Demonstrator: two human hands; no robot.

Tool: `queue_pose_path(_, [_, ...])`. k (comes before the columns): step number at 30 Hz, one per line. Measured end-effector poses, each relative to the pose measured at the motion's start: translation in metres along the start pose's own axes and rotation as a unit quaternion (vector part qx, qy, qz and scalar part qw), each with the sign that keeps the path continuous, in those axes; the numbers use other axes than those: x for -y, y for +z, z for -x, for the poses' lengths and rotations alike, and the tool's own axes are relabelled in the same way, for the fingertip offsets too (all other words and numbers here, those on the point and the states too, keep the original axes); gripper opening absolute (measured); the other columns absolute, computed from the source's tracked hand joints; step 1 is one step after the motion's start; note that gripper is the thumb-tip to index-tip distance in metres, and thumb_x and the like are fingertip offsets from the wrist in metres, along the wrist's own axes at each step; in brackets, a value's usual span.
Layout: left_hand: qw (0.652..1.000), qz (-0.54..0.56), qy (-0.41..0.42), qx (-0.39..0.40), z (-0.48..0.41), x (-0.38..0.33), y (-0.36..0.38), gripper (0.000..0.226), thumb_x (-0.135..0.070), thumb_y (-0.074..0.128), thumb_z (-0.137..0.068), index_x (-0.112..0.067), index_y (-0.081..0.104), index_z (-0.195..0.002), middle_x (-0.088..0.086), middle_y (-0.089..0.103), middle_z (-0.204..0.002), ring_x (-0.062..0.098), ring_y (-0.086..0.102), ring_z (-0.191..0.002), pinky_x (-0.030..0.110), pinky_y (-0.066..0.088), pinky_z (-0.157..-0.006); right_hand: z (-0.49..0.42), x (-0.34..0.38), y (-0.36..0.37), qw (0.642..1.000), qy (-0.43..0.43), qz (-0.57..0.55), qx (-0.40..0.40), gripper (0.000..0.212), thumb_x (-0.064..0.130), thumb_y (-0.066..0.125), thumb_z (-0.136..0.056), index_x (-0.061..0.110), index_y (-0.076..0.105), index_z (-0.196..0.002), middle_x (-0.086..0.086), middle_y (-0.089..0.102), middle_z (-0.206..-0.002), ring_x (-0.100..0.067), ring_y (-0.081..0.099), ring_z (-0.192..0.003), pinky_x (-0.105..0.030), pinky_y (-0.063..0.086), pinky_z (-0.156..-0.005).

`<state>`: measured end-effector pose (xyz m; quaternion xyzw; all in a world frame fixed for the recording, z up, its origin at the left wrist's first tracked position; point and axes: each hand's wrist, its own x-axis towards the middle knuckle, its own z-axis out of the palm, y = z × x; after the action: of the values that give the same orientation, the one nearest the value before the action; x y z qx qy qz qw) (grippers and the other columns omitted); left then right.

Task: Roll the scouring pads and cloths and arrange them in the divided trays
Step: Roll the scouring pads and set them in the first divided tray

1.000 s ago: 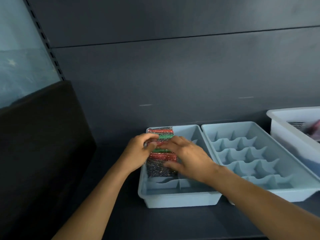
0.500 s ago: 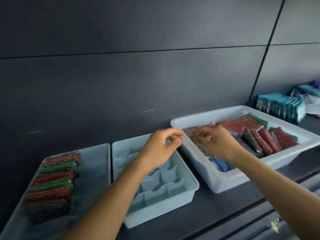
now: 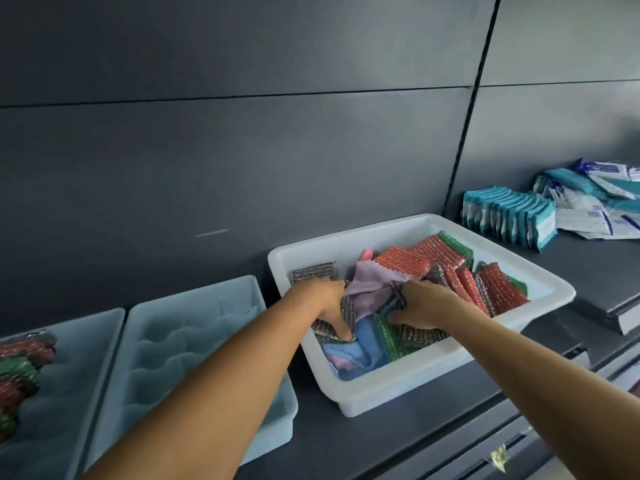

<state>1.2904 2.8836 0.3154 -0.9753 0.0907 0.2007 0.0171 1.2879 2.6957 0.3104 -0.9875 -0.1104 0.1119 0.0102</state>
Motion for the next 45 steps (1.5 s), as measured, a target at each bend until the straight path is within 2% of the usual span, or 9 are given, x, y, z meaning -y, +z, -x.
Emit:
queue_pose_path(4, [0.997,0.0,0.012,-0.073,-0.001,0.002,0.0,0.096,-0.052,0.083,-0.066,-0.017,0.04,-0.144,0.009,0.041,-0.146,0.029,0.037,-0.134,0.041,0.037,-0.107,0.007,-0.001,-0.008,0.994,0.016,0.025,-0.102,0.013,0.019,0.051,-0.094,0.01,0.056,-0.102,-0.003,0.059,-0.089,-0.027,0.061,-0.082,-0.036,0.05,-0.068])
queue_pose_path(9, [0.966,0.155,0.053,-0.202,0.017,0.015,-0.002,0.042,-0.039,0.081,-0.075,-0.024,0.066,-0.111,-0.003,0.055,-0.112,0.019,0.053,-0.112,0.036,0.045,-0.094,0.03,0.009,-0.023,0.962,0.001,-0.054,-0.269,0.015,0.03,0.049,-0.093,0.017,0.055,-0.1,-0.006,0.061,-0.085,-0.03,0.062,-0.08,-0.035,0.045,-0.066])
queue_pose_path(15, [0.844,0.396,0.071,-0.355,0.073,0.048,0.005,0.018,-0.018,0.077,-0.08,-0.025,0.061,-0.075,-0.011,0.063,-0.072,0.002,0.054,-0.061,0.018,0.043,-0.064,0.058,0.053,-0.025,0.884,-0.058,-0.295,-0.359,0.011,0.024,0.056,-0.092,0.015,0.055,-0.086,-0.001,0.057,-0.064,-0.027,0.055,-0.061,-0.037,0.048,-0.058])
queue_pose_path(18, [0.791,0.479,0.073,-0.373,0.11,0.073,0.013,0.019,-0.013,0.073,-0.084,-0.023,0.06,-0.074,-0.01,0.06,-0.067,-0.003,0.048,-0.052,0.014,0.039,-0.059,0.07,0.09,-0.027,0.848,-0.075,-0.37,-0.373,0.018,0.021,0.059,-0.091,0.013,0.051,-0.076,-0.002,0.051,-0.055,-0.024,0.05,-0.051,-0.031,0.036,-0.051])
queue_pose_path(22, [0.724,0.556,0.065,-0.404,0.164,0.111,0.028,0.019,-0.012,0.069,-0.087,-0.021,0.059,-0.074,-0.006,0.059,-0.066,0.004,0.049,-0.056,0.021,0.041,-0.063,0.086,0.144,-0.025,0.811,-0.092,-0.433,-0.383,0.021,0.027,0.058,-0.089,0.009,0.053,-0.08,-0.004,0.046,-0.058,-0.037,0.058,-0.056,-0.046,0.05,-0.052])
queue_pose_path(28, [0.661,0.648,0.022,-0.377,0.239,0.175,0.067,0.015,-0.005,0.058,-0.093,-0.012,0.051,-0.082,0.003,0.048,-0.071,0.013,0.049,-0.064,0.048,0.055,-0.075,0.112,0.221,-0.011,0.787,-0.145,-0.487,-0.349,0.034,0.01,0.061,-0.09,0.019,0.044,-0.063,0.012,0.044,-0.047,-0.004,0.034,-0.045,-0.017,0.028,-0.047])
queue_pose_path(31, [0.614,0.7,0.01,-0.364,0.271,0.198,0.087,0.017,0.003,0.058,-0.092,-0.011,0.048,-0.097,0.008,0.052,-0.081,0.013,0.055,-0.068,0.035,0.06,-0.061,0.121,0.265,0.005,0.801,-0.185,-0.473,-0.316,0.039,0.011,0.065,-0.089,0.026,0.042,-0.061,0.013,0.045,-0.047,-0.003,0.036,-0.046,-0.015,0.03,-0.048])
queue_pose_path(35, [0.641,0.68,0.006,-0.356,0.309,0.236,0.108,0.048,0.008,0.06,-0.087,-0.021,0.047,-0.124,0.009,0.063,-0.092,0.012,0.063,-0.069,0.029,0.057,-0.059,0.126,0.324,0.024,0.816,-0.236,-0.456,-0.265,0.009,0.018,0.068,-0.087,0.014,0.061,-0.083,-0.004,0.063,-0.072,-0.019,0.055,-0.064,-0.027,0.046,-0.064])
queue_pose_path(45, [0.8,0.488,-0.037,-0.346,0.382,0.345,0.153,0.025,-0.009,0.077,-0.081,-0.03,0.071,-0.094,-0.013,0.073,-0.097,-0.002,0.066,-0.093,0.018,0.049,-0.089,0.14,0.398,0.034,0.793,-0.277,-0.49,-0.231,0.001,0.013,0.065,-0.089,0.012,0.064,-0.09,0.003,0.068,-0.082,-0.021,0.064,-0.08,-0.036,0.054,-0.074])
